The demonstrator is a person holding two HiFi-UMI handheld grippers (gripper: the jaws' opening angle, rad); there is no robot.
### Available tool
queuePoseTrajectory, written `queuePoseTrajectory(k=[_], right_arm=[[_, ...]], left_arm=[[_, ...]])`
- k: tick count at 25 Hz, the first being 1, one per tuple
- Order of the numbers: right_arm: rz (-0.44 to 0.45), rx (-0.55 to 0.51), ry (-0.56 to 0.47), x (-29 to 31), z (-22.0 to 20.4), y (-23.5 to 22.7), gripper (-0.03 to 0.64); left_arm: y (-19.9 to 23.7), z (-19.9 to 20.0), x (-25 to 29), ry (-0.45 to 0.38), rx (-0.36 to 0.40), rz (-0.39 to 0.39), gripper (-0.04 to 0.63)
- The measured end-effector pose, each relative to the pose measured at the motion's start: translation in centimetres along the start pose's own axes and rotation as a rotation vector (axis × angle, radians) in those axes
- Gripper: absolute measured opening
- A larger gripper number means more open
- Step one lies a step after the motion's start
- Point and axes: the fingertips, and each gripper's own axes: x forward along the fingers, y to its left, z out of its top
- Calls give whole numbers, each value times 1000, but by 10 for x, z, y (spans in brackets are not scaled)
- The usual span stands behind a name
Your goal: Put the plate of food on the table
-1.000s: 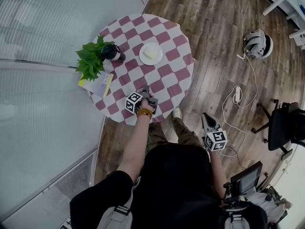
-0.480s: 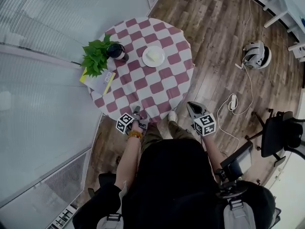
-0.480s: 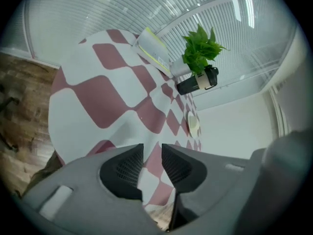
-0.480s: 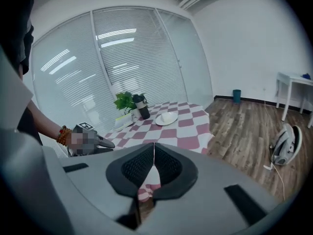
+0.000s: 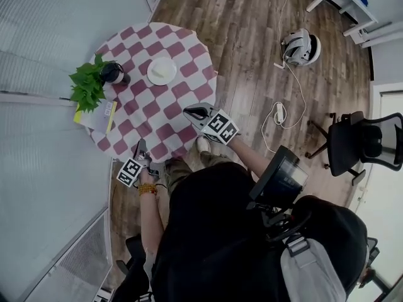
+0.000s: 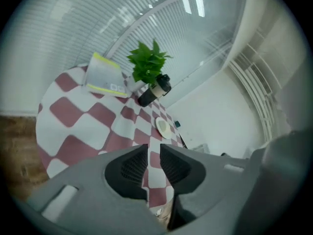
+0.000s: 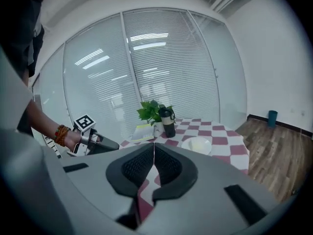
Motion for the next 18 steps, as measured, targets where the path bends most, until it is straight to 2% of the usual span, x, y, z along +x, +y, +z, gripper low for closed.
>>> queuePoseTrajectory(k=[3, 13, 15, 18], right_arm=[[42, -31, -49, 11, 32, 10, 12], [126, -184, -202, 17, 140, 38, 12], [133, -219, -239, 14, 162, 43, 12], [132, -257, -300, 10, 191, 46, 12]], left_arm=[[-26, 23, -2, -7, 194, -33, 60], [-135, 91, -19, -144, 639, -139, 25], [-164, 106, -26, -200, 702, -159, 25], [-212, 131, -40, -297, 740, -203, 25]])
